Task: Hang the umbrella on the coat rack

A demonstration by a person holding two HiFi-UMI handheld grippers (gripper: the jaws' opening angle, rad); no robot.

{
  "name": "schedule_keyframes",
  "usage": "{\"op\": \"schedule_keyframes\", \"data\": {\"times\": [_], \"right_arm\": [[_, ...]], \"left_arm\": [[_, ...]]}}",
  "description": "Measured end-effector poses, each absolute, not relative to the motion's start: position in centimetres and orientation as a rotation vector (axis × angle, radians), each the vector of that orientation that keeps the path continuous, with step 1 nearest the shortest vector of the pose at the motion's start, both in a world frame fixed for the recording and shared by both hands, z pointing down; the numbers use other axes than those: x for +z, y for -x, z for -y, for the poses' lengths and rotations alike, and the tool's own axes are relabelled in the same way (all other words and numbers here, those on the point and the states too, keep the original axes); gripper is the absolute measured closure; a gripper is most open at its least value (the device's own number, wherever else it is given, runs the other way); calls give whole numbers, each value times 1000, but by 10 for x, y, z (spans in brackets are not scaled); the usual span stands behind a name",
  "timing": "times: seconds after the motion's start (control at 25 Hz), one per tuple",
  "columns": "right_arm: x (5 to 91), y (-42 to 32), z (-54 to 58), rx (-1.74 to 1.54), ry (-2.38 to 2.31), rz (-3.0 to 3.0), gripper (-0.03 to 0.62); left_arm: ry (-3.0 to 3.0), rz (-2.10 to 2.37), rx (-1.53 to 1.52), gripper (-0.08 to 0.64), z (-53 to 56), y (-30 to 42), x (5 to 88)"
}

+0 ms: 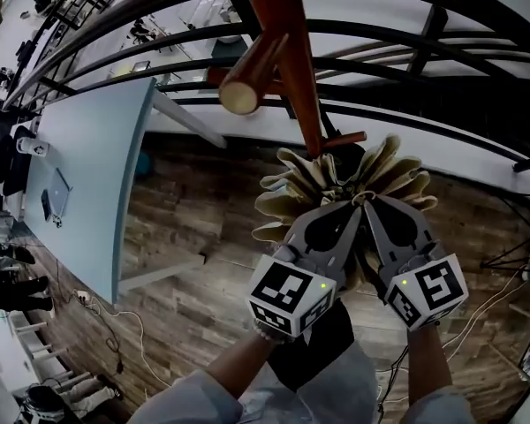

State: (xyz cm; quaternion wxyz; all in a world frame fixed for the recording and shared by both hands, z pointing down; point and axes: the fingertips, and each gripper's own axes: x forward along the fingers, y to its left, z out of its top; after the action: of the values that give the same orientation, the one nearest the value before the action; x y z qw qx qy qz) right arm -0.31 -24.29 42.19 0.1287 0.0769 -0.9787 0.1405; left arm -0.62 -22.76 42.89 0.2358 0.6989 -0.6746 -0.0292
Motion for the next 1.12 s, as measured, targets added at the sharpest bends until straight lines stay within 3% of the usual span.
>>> {"op": "schedule_keyframes", "data": {"times": [1.12], "right_arm": [[483,47,330,409,-272,2781,588]], "left_arm": [[-1721,1906,-214,551,306,49,485]]}}
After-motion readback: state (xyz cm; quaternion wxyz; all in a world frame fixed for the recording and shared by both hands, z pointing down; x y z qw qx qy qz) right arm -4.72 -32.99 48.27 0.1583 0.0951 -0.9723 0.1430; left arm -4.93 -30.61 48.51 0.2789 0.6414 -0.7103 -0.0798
